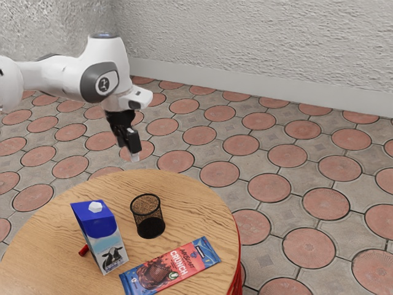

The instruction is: Put the marker into the pen holder.

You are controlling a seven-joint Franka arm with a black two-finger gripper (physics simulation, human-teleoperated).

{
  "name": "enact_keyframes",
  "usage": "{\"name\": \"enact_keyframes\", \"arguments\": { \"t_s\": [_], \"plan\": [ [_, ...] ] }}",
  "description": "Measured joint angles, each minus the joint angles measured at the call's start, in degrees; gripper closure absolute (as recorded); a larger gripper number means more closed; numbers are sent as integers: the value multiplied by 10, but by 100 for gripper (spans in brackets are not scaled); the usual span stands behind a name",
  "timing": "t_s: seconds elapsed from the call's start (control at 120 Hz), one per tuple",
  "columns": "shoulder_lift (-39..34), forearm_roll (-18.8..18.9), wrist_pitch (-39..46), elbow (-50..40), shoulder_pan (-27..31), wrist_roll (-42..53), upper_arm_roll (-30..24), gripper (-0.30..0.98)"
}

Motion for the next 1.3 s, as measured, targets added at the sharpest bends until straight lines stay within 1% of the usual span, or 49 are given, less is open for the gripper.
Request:
{"name": "enact_keyframes", "arguments": {
  "t_s": [0.075, 0.158, 0.233, 0.3, 0.35, 0.467, 0.583, 0.7, 0.808, 0.892, 0.975, 1.3],
  "plan": [
    [29, 1, 32, -5, -5, -27, -1, 0],
    [38, -3, 75, -46, -6, -66, 1, 3],
    [43, -5, 102, -66, -2, -104, 4, 12],
    [22, -4, 119, -88, 1, -134, 6, 20],
    [2, -3, 128, -109, 9, -153, 6, 24],
    [-10, 0, 143, -134, 29, -188, 10, 23],
    [-25, 0, 152, -164, 43, -211, 12, 40],
    [-33, 10, 156, -192, 51, -225, 13, 48],
    [-50, 16, 180, -245, 44, -235, 13, 51],
    [-55, 19, 199, -268, 40, -243, 13, 52],
    [-51, 20, 214, -279, 40, -249, 13, 52],
    [9, 20, 256, -283, 41, -267, 13, 53]
  ]
}}
